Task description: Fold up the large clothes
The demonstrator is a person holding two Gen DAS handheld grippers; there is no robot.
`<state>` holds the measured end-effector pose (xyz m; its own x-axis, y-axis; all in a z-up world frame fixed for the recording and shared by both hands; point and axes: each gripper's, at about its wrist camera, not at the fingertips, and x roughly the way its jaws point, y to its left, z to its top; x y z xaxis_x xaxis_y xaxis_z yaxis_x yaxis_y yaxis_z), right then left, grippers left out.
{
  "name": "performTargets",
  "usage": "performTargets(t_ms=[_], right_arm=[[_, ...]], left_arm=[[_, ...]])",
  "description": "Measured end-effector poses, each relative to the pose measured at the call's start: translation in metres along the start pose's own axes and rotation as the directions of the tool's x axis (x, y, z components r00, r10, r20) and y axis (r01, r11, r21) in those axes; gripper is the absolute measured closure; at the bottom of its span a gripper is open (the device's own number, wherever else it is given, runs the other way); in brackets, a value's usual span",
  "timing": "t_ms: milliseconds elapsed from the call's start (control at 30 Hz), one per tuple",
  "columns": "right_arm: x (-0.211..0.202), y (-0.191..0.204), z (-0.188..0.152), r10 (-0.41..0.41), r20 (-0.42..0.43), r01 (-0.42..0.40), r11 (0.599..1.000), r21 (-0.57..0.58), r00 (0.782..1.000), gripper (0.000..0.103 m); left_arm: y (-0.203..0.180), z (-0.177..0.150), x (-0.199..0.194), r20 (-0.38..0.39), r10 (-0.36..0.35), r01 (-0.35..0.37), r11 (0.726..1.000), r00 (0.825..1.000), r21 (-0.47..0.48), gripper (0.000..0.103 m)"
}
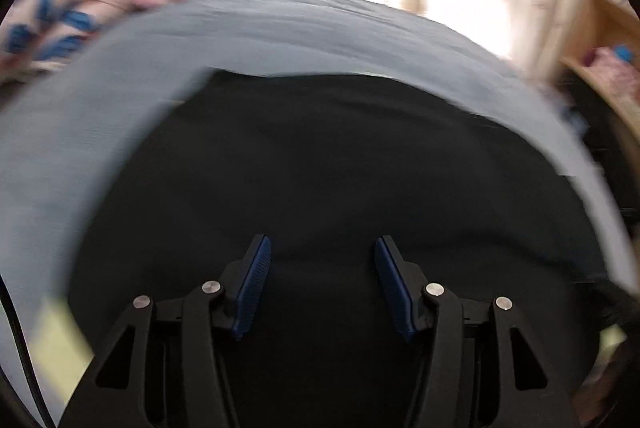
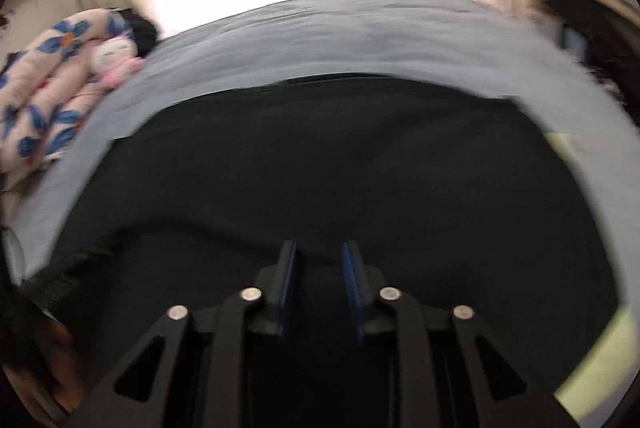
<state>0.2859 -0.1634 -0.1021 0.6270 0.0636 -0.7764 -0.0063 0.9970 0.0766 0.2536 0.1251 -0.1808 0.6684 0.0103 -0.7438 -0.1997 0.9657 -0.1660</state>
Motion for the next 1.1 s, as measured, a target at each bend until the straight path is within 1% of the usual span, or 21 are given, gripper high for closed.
performTargets(t_ms=[33,67,100,133,167,200,233,267,333,400,467,533,600,633,800,1033,1100], right_arm=[[-0.002,-0.021,-0.004,-0.050,-0.001,0.050,0.999,0.018,0.999,0.082],[-0.002,-0.040,-0.009,-0.132,-0.007,0.132,0.991,0.030,0.991,0.081],[-0.001,-0.065,-0.017,-0.230,-0.033,0.231,0.972,0.051,0.973,0.079],[-0.001,-0.082,-0.023,-0.255,-0.045,0.258,0.963,0.078,0.966,0.079],[-0.004,-0.100,-0.030,-0.254,-0.052,0.259,0.959,0.113,0.966,0.082],[-0.007,-0.110,-0.034,-0.230,-0.049,0.234,0.962,0.137,0.972,0.088],[-0.012,-0.116,-0.037,-0.210,-0.046,0.214,0.963,0.162,0.977,0.091],[-0.016,-0.117,-0.038,-0.208,-0.047,0.213,0.961,0.174,0.977,0.092],[-0.019,-0.112,-0.039,-0.236,-0.054,0.242,0.956,0.164,0.970,0.091],[-0.020,-0.104,-0.038,-0.270,-0.064,0.276,0.951,0.139,0.961,0.086],[-0.023,-0.097,-0.035,-0.257,-0.072,0.265,0.954,0.139,0.964,0.082],[-0.033,-0.099,-0.035,-0.227,-0.072,0.236,0.959,0.156,0.971,0.081],[-0.043,-0.096,-0.030,-0.205,-0.059,0.212,0.962,0.170,0.977,0.081],[-0.050,-0.094,-0.029,-0.196,-0.047,0.201,0.964,0.173,0.979,0.081],[-0.083,-0.079,-0.023,-0.177,0.004,0.174,0.972,0.157,0.984,0.081],[-0.136,-0.049,-0.022,-0.108,0.073,0.098,0.986,0.135,0.991,0.080],[-0.152,-0.041,-0.023,-0.078,0.096,0.065,0.989,0.130,0.992,0.077]], left_arm=[[0.021,0.000,0.000,-0.010,0.046,-0.046,0.999,0.999,-0.019,0.049],[0.038,-0.001,-0.001,-0.016,0.047,-0.048,0.998,0.999,-0.042,0.050],[0.053,-0.003,-0.002,-0.021,0.045,-0.046,0.997,0.999,-0.067,0.051],[0.070,-0.005,-0.005,-0.023,0.049,-0.051,0.995,0.999,-0.091,0.053],[0.079,-0.006,-0.007,-0.030,0.083,-0.085,0.992,0.996,-0.097,0.053],[0.086,-0.009,-0.009,-0.039,0.113,-0.116,0.988,0.993,-0.098,0.053],[0.093,-0.011,-0.009,-0.053,0.133,-0.138,0.984,0.990,-0.110,0.049],[0.100,-0.013,-0.010,-0.058,0.109,-0.116,0.983,0.992,-0.139,0.049],[0.112,-0.012,-0.010,-0.067,0.079,-0.090,0.980,0.995,-0.177,0.049],[0.112,-0.010,-0.012,-0.079,0.084,-0.097,0.977,0.993,-0.192,0.049],[0.110,-0.007,-0.014,-0.089,0.085,-0.101,0.975,0.992,-0.195,0.049],[0.108,-0.002,-0.019,-0.096,0.071,-0.089,0.976,0.993,-0.197,0.049],[0.111,0.004,-0.027,-0.082,0.071,-0.086,0.978,0.994,-0.191,0.049],[0.110,-0.004,-0.039,-0.074,0.072,-0.085,0.979,0.995,-0.187,0.049],[0.094,0.002,-0.078,-0.054,0.077,-0.084,0.986,0.996,-0.147,0.049],[0.075,0.000,-0.140,-0.044,0.057,-0.061,0.994,0.997,-0.095,0.048],[0.068,-0.003,-0.160,-0.033,0.056,-0.058,0.996,0.998,-0.071,0.047]])
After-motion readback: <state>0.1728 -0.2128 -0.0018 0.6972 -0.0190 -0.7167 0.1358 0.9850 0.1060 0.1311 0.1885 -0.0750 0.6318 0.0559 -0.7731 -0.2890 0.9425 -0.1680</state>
